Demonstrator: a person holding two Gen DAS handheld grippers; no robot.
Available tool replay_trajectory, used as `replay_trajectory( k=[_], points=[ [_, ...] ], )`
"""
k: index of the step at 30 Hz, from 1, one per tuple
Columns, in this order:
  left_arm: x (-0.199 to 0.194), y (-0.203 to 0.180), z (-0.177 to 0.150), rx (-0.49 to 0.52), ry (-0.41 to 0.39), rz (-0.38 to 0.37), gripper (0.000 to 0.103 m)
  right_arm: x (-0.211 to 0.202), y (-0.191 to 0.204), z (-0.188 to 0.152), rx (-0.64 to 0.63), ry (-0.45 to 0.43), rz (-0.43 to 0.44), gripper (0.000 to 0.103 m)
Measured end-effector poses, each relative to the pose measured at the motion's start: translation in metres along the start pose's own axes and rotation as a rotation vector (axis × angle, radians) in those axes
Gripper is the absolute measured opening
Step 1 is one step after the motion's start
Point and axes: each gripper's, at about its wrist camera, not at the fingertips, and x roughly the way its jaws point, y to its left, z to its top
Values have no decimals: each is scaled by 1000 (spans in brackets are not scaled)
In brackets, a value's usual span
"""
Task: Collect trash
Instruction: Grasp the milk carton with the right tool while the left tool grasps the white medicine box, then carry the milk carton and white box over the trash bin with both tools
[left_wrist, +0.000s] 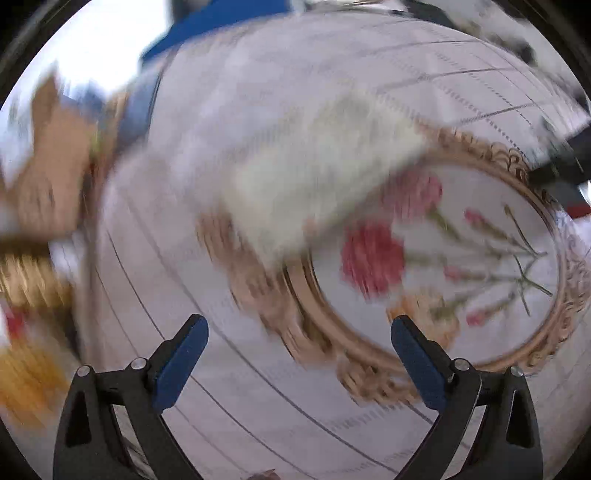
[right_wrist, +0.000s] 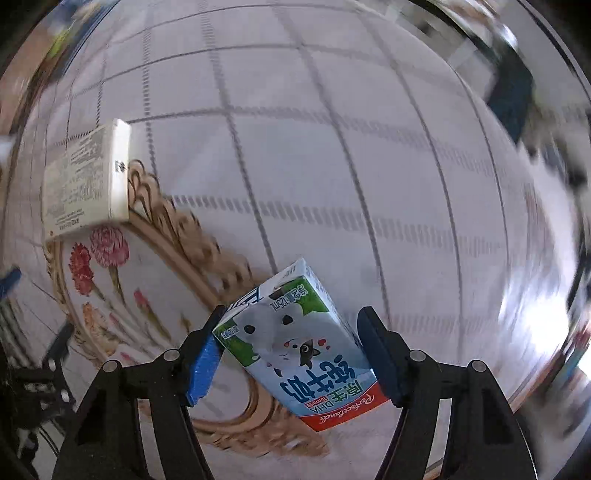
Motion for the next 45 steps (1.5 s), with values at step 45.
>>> replay_trajectory(
  k=[45],
  points=[
    [60,13,89,165,210,-208,79,28,-65,-47,244,84,-18,65]
  ],
)
